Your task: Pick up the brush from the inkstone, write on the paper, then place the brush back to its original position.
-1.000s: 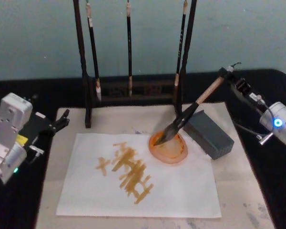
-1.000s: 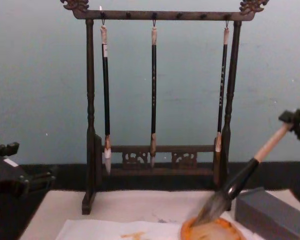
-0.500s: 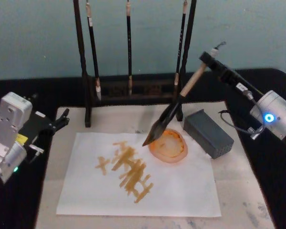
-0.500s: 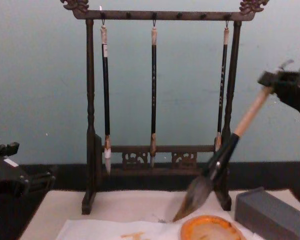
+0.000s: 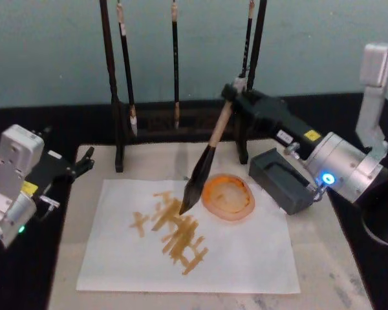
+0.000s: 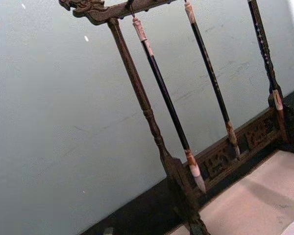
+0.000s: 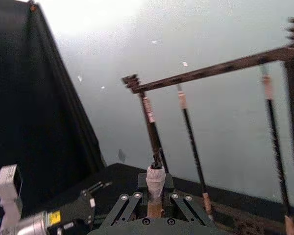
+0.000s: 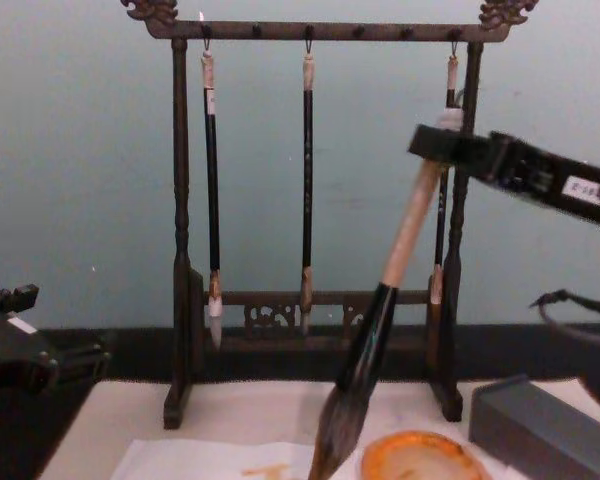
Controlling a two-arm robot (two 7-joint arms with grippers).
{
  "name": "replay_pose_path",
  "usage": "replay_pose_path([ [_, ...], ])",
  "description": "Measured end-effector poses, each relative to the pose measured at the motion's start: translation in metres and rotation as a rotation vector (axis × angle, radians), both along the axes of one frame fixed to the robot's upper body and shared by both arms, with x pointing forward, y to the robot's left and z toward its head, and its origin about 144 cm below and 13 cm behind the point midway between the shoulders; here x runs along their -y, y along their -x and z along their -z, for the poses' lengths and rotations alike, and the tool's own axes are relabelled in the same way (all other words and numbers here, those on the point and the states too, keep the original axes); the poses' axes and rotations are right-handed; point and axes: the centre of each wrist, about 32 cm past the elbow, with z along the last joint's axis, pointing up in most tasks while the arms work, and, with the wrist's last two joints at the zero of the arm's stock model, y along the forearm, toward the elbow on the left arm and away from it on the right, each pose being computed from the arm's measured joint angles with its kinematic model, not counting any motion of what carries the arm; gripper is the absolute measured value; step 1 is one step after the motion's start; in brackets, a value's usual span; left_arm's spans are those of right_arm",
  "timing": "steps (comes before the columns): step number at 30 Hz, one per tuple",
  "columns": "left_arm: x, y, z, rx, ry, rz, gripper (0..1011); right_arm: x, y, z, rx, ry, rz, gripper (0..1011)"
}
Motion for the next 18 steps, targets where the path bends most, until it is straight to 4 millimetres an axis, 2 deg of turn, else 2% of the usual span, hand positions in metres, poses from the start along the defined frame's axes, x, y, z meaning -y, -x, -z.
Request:
replay_pose_path([
  [11, 0.000, 0.000, 0.000, 0.000, 0.000, 0.000, 1010, -0.023, 0.010, 0.003, 0.086, 0.101, -0.066, 175],
  [18, 0.000, 0.000, 0.000, 0.000, 0.000, 0.000, 1010, -0.036, 0.009, 0.015, 0.099, 0.150, -0.081, 175],
])
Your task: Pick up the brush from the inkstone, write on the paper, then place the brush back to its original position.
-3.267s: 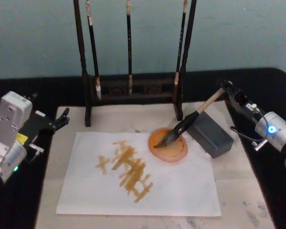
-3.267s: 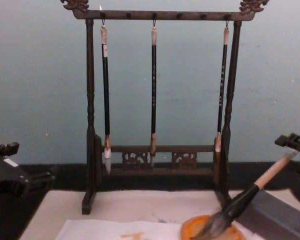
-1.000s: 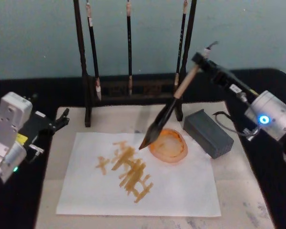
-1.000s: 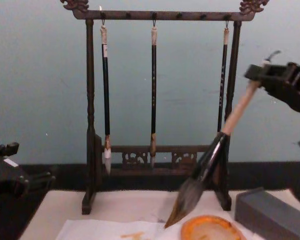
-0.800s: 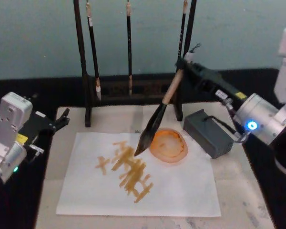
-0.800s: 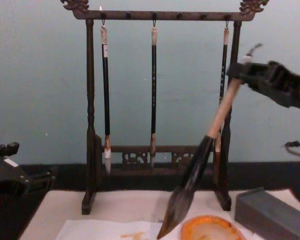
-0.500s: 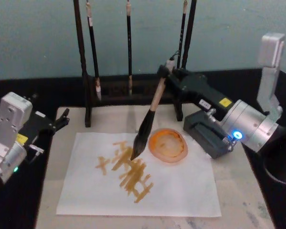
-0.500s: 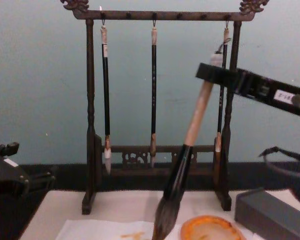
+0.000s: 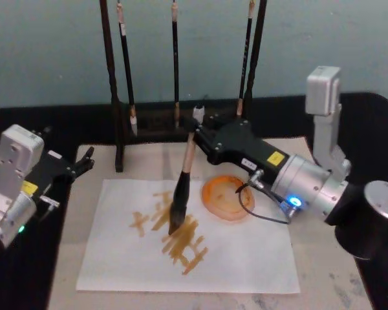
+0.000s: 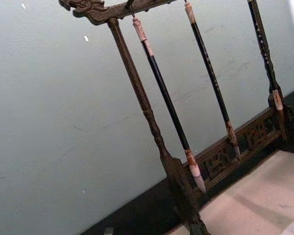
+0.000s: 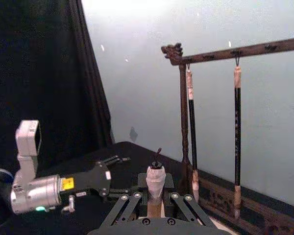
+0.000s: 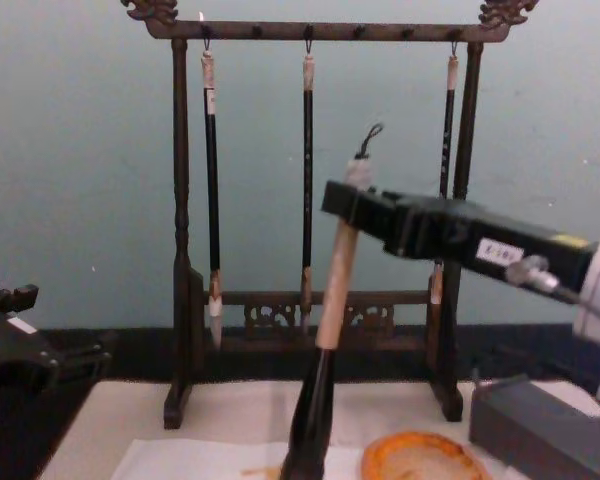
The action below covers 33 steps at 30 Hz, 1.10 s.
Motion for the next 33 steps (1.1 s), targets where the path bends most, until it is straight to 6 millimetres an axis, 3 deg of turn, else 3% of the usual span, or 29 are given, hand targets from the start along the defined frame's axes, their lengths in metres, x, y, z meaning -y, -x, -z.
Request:
replay_pose_path([
  [11, 0.000, 0.000, 0.000, 0.000, 0.000, 0.000, 1010, -0.007, -0.007, 0.012, 0.001, 0.044, 0.005, 175],
  [33, 0.000, 0.000, 0.000, 0.000, 0.000, 0.000, 1010, -0.002, -0.012, 0.015, 0.025, 0.032, 0.082, 175],
])
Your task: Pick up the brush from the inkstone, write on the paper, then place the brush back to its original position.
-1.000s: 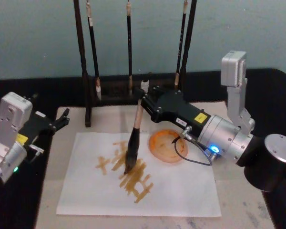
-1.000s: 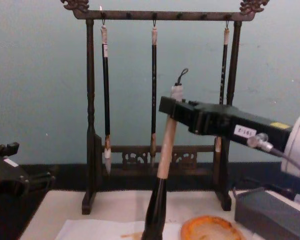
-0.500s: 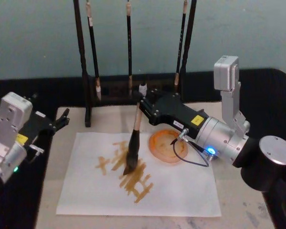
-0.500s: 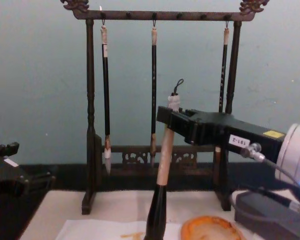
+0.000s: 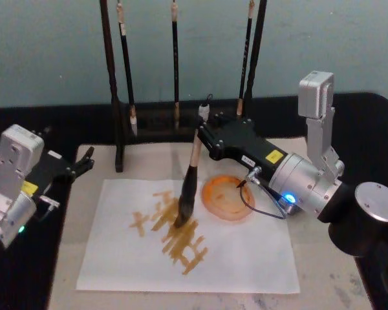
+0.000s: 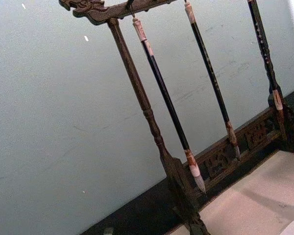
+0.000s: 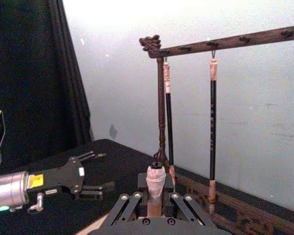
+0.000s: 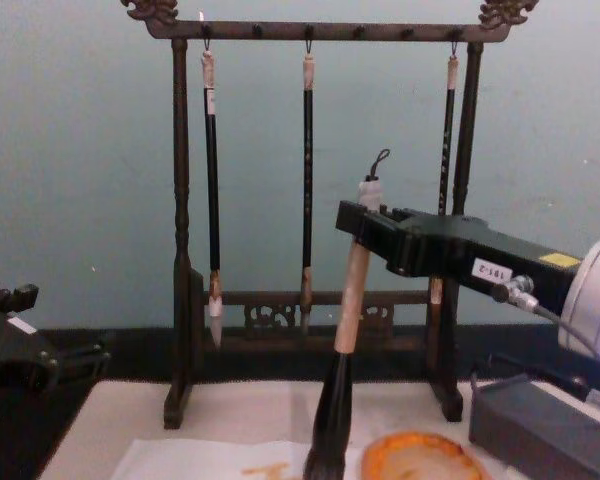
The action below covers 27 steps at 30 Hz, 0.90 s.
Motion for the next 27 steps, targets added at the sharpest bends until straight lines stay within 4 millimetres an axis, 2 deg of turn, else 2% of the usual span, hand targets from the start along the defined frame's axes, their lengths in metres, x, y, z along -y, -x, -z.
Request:
replay_pose_path([
  [15, 0.000, 0.000, 0.000, 0.000, 0.000, 0.000, 1010, 0.000, 0.003, -0.002, 0.015, -0.014, -0.007, 175],
  [27, 0.000, 0.000, 0.000, 0.000, 0.000, 0.000, 1010, -0.012, 0.016, -0.009, 0.045, -0.045, -0.101, 175],
])
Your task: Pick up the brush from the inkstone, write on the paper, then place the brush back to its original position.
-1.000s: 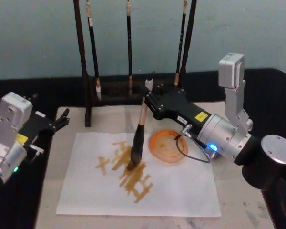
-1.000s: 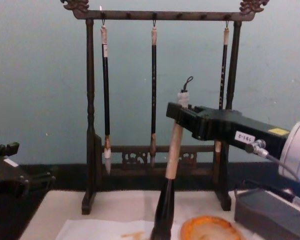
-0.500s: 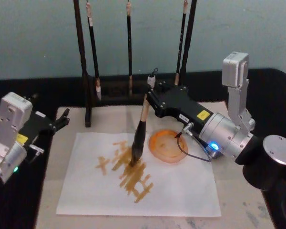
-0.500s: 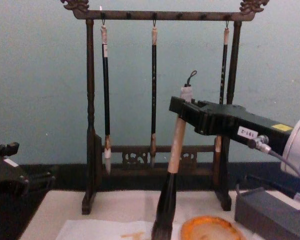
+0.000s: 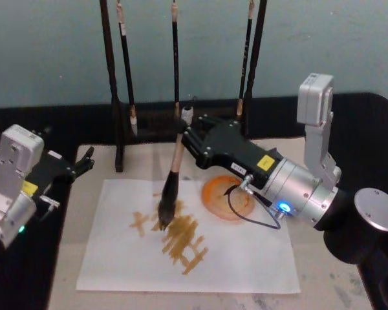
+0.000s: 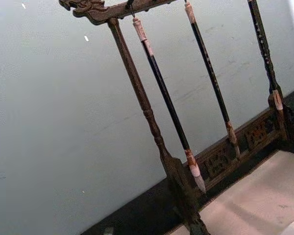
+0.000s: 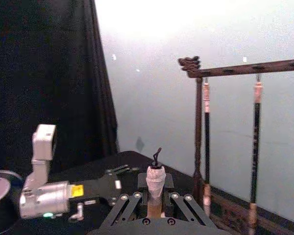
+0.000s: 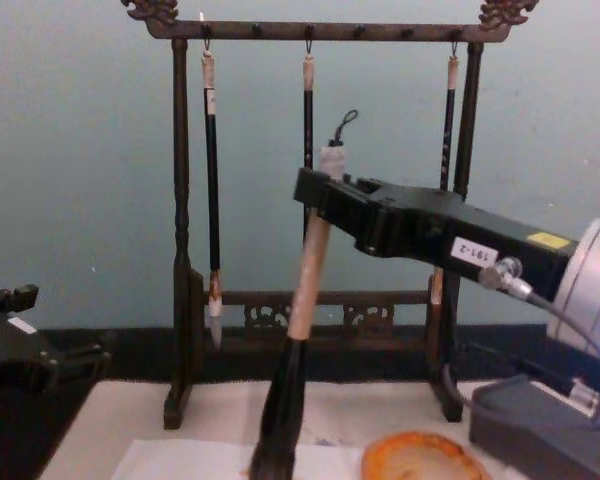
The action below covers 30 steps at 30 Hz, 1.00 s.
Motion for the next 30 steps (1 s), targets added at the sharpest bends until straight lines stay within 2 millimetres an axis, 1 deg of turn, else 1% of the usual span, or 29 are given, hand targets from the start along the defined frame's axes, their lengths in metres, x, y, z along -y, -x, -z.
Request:
replay_pose_path([
  [10, 0.000, 0.000, 0.000, 0.000, 0.000, 0.000, 1010, -0.004, 0.002, 0.005, -0.020, 0.015, -0.027, 175],
  [16, 0.000, 0.000, 0.000, 0.000, 0.000, 0.000, 1010, 0.000, -0.004, 0.009, -0.049, 0.025, 0.009, 175],
  [30, 0.000, 0.000, 0.000, 0.000, 0.000, 0.000, 1010, 0.010, -0.013, 0.011, -0.048, 0.024, 0.091, 175],
])
